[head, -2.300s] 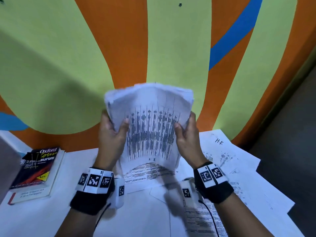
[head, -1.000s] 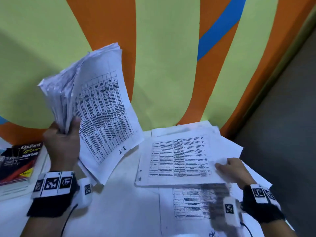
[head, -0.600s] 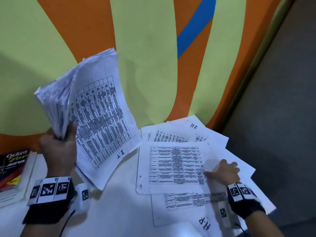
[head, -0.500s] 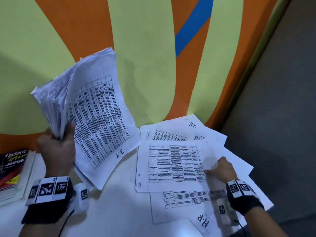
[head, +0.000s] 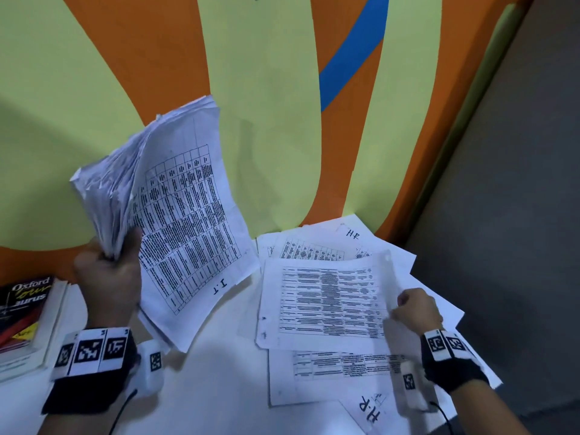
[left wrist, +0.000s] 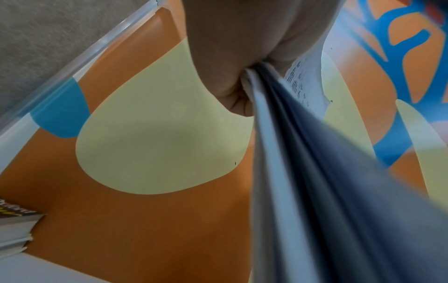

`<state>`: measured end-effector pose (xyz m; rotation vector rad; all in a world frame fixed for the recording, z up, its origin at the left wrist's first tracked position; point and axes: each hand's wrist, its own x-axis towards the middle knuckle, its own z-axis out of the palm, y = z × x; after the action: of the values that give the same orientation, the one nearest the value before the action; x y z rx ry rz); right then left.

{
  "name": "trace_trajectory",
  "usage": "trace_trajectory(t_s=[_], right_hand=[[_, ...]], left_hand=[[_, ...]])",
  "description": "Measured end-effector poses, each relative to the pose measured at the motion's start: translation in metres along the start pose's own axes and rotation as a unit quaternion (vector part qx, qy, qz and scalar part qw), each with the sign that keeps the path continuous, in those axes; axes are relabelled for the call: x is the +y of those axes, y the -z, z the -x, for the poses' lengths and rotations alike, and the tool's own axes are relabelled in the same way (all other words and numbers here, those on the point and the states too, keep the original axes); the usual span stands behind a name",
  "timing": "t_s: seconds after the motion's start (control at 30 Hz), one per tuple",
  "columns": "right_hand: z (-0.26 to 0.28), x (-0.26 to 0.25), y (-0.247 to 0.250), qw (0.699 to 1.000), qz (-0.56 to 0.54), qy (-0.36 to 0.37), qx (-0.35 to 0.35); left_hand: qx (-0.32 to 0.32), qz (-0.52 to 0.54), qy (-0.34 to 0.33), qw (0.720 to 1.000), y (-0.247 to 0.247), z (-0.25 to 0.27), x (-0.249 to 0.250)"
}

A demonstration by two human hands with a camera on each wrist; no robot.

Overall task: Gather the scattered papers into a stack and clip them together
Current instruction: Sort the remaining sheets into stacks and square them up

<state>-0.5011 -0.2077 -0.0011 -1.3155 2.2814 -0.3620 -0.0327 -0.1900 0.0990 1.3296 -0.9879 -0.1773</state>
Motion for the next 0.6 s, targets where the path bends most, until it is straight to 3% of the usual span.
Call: trace_trajectory(t_s=[0.13, 0.23, 0.3, 0.43, 0.6], right_hand=[[0.01, -0.03, 0.041, 0.988, -0.038, 0.149, 0.032], [-0.007, -0.059, 0.072, 0.975, -0.061, 0.21, 0.031], [-0.023, -0.087, 0.081, 0.971, -0.017, 0.239, 0.014], [-0.061, -0.139, 0.055, 0.964, 0.085, 0.249, -0.047], [-0.108, -0.159, -0.013, 0.949, 0.195, 0.236, -0.071]], left_hand=[[0.006, -0.02, -0.01, 1.0, 0.006, -0.006, 0.003], [0.021, -0.015, -0.023, 0.999, 0.012, -0.011, 0.0], [0.026, -0.011, -0.024, 0.999, 0.015, -0.014, 0.0], [0.022, -0.038, -0.011, 0.999, 0.013, -0.019, 0.002], [0.033, -0.03, -0.024, 0.999, 0.013, -0.022, -0.008]])
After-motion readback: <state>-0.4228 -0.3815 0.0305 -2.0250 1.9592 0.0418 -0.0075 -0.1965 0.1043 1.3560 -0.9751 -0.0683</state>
